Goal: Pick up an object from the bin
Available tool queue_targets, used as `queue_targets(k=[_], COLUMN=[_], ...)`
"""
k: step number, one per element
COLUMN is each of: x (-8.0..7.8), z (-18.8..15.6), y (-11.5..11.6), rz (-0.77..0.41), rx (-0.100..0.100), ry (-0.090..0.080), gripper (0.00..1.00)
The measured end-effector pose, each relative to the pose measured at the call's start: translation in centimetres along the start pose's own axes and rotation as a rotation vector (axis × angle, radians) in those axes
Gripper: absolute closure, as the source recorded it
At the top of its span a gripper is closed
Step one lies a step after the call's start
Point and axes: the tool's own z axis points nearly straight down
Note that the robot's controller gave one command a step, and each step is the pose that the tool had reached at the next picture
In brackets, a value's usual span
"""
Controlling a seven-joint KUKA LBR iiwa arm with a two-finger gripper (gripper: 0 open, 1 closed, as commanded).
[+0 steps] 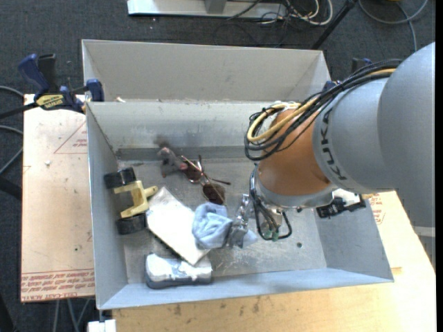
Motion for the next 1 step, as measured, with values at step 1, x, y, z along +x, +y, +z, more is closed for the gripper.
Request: queue_targets(k=[1], x=[-0.16], z=[-1.8], y=[0.08], rz=[-0.001], rx=[-0.003], ry=[-0.007], gripper=[1.0])
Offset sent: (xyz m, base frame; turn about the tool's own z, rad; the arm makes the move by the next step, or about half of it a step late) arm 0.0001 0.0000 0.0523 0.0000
